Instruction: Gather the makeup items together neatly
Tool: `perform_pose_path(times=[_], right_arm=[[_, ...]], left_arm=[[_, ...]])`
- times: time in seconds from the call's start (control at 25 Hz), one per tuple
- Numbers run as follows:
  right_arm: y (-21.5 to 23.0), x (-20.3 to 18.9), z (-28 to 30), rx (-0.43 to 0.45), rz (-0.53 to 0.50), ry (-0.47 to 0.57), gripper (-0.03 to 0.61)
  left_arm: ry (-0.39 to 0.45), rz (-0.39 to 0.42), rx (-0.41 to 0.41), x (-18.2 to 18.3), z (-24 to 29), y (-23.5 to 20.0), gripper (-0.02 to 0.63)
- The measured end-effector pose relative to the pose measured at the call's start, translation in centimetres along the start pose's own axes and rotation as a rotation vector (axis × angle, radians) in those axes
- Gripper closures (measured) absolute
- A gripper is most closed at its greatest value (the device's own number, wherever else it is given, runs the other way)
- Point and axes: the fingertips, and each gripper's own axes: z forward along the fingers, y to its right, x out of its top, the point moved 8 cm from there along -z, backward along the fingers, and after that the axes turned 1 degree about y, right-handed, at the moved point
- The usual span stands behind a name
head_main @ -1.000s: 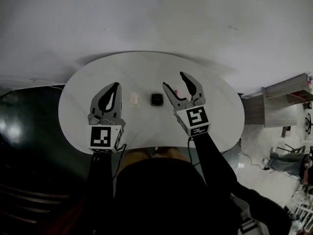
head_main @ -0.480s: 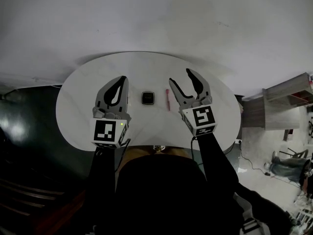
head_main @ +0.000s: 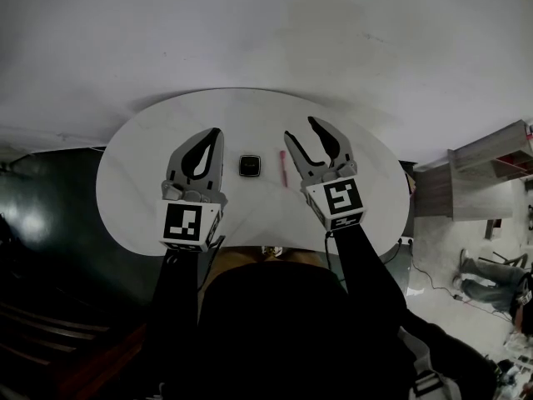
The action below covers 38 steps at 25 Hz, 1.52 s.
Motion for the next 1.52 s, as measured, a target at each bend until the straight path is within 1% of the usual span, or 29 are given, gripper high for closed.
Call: perform_pose_path(times=[0.12,0.56,0.68,0.76,0.84,1.0,1.24,1.52], right_arm=[[-0.3,0.5,0.2,0.01,0.0,0.024,0.383],[-0.8,0.8,0.7,0.022,-0.02,0.033,0.499],[-1.0,0.9,1.0,0.032,-0.025,0.029,0.514],[-1.1,1.0,1.1,0.042,-0.016,0.03,0.522],[-1.1,1.0,1.0,0.057,0.003,0.042,0.551],[-1.3,1.1,0.9,0.059,0.023,0.057,0.551],[-1.5,1.2,0.9,0.051,-0.012,0.048,0.551],[-1.6,1.2,1.2,0.042,-0.016,0.04,0.551]], left_arm=[[0.002,-0.003,0.002,0.2,0.0,0.0,0.598],[0.005,0.001,0.001,0.0,-0.1,0.1,0.598],[-0.003,-0.009,0.007,0.0,-0.2,-0.1,0.598],[-0.008,-0.018,0.008,0.1,-0.1,-0.2,0.598],[-0.006,-0.023,0.01,0.1,-0.1,-0.2,0.598],[0.005,-0.028,0.008,0.4,-0.1,-0.2,0.598],[0.005,-0.031,0.002,0.2,-0.1,-0.3,0.598],[0.007,-0.03,0.001,0.0,-0.1,-0.8,0.598]])
